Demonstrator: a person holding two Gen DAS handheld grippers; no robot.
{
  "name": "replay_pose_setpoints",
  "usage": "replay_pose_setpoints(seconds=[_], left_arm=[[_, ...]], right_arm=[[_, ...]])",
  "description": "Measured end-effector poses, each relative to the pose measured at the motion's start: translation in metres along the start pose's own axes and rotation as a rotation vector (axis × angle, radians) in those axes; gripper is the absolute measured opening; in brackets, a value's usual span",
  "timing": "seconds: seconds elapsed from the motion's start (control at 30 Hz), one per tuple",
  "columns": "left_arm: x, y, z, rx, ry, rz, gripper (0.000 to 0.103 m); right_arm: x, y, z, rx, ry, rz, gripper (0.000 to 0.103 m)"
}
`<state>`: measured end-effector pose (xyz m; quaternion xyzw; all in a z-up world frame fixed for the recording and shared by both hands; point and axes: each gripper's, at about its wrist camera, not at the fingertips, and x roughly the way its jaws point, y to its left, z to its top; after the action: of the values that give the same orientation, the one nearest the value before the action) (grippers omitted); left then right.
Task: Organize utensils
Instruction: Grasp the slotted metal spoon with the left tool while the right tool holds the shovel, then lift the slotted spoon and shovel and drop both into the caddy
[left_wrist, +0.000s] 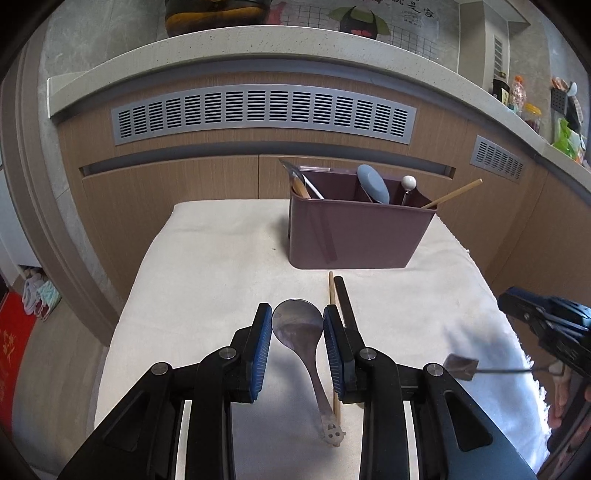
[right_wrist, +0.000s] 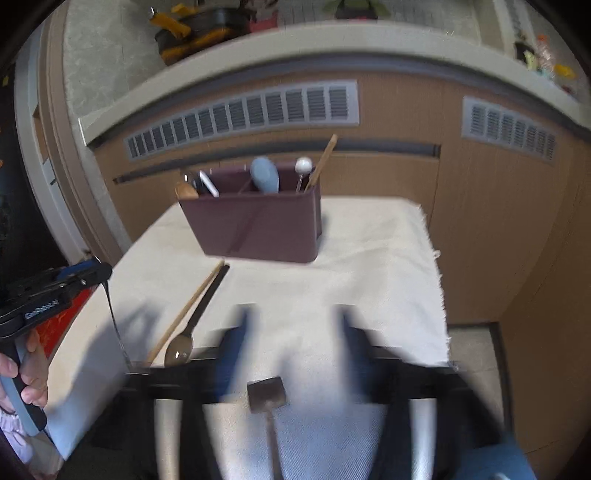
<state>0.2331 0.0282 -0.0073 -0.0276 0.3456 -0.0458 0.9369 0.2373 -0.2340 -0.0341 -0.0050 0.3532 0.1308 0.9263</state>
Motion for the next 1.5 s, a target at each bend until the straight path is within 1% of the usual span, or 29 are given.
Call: replay_pose_setpoints(seconds=[0.03,0.1,0.13,0.27,0.4,0.5,0.57,0.63,0.73,0.8,0.87,0.9,0.93,0.97,1.0,1.03,1.13,1.2,1.23,1.27,1.3,1.33,1.4,1.5], left_arm=[[0.0,0.002,0.0,-0.005,-0.001,-0.003,0.029],[-0.001,0.004,-0.001,-0.01,-0.004,-0.007,0.029],[-0.002,0.006,-0.002,-0.013,-0.006,-0.006,0.029],[-0.001,0.009,-0.002,-0.026,0.002,-0.015,0.029],[-0.003,0.009,-0.002,-0.028,-0.001,-0.016,0.029],[-0.007,0.009,-0.003,-0.031,-0.009,-0.016,0.029],[-0.01,0.009,-0.003,-0.036,-0.019,-0.021,0.029],[-0.013,0.01,-0.003,-0.039,-0.029,-0.025,0.029],[-0.019,0.012,-0.004,-0.048,-0.046,-0.04,0.029],[-0.022,0.013,-0.005,-0.05,-0.052,-0.052,0.029],[-0.024,0.012,-0.005,-0.041,-0.058,-0.061,0.029],[-0.024,0.013,-0.005,-0.039,-0.061,-0.062,0.029],[-0.025,0.013,-0.005,-0.041,-0.062,-0.065,0.029],[-0.025,0.014,-0.005,-0.043,-0.06,-0.067,0.029],[-0.025,0.014,-0.005,-0.046,-0.058,-0.067,0.029],[-0.025,0.015,-0.005,-0.048,-0.056,-0.063,0.029],[-0.025,0.016,-0.005,-0.045,-0.05,-0.053,0.029],[-0.025,0.017,-0.005,-0.046,-0.046,-0.05,0.029],[-0.026,0.017,-0.004,-0.046,-0.045,-0.053,0.029],[-0.026,0.017,-0.004,-0.048,-0.046,-0.057,0.029],[-0.026,0.018,-0.004,-0.051,-0.045,-0.067,0.029],[-0.026,0.018,-0.004,-0.052,-0.042,-0.079,0.029],[-0.027,0.017,-0.003,-0.051,-0.043,-0.095,0.029],[-0.033,0.013,-0.001,-0.03,-0.052,-0.105,0.029]], right_arm=[[0.006,-0.001,0.002,0.004,0.018,-0.002,0.003],[0.009,0.002,0.004,-0.01,0.022,-0.007,0.003],[0.008,0.004,0.004,-0.022,0.024,0.005,0.003],[-0.006,0.012,0.006,-0.057,0.018,0.024,0.003],[-0.025,0.014,0.014,-0.07,0.014,0.057,0.003],[-0.04,0.018,0.02,-0.103,0.018,0.072,0.003],[-0.047,0.02,0.02,-0.142,0.037,0.068,0.003],[-0.05,0.02,0.013,-0.177,0.081,0.063,0.003],[-0.048,0.015,-0.011,-0.202,0.187,0.091,0.003],[-0.044,0.012,-0.029,-0.205,0.251,0.096,0.008],[-0.038,0.014,-0.044,-0.229,0.289,0.078,0.026],[-0.034,0.016,-0.049,-0.244,0.296,0.073,0.032],[-0.027,0.02,-0.052,-0.265,0.303,0.081,0.047],[-0.021,0.024,-0.053,-0.28,0.297,0.087,0.058],[-0.014,0.028,-0.053,-0.291,0.287,0.095,0.059],[-0.003,0.033,-0.053,-0.306,0.282,0.113,0.059],[0.028,0.041,-0.048,-0.329,0.289,0.13,0.057],[0.044,0.044,-0.047,-0.345,0.3,0.127,0.055],[0.049,0.044,-0.047,-0.354,0.309,0.124,0.052],[0.056,0.044,-0.048,-0.365,0.326,0.113,0.041],[0.06,0.042,-0.049,-0.36,0.342,0.108,0.038],[0.06,0.038,-0.047,-0.333,0.335,0.121,0.03],[0.054,0.031,-0.044,-0.282,0.328,0.122,0.03],[0.031,0.03,-0.039,-0.259,0.264,0.105,0.03]])
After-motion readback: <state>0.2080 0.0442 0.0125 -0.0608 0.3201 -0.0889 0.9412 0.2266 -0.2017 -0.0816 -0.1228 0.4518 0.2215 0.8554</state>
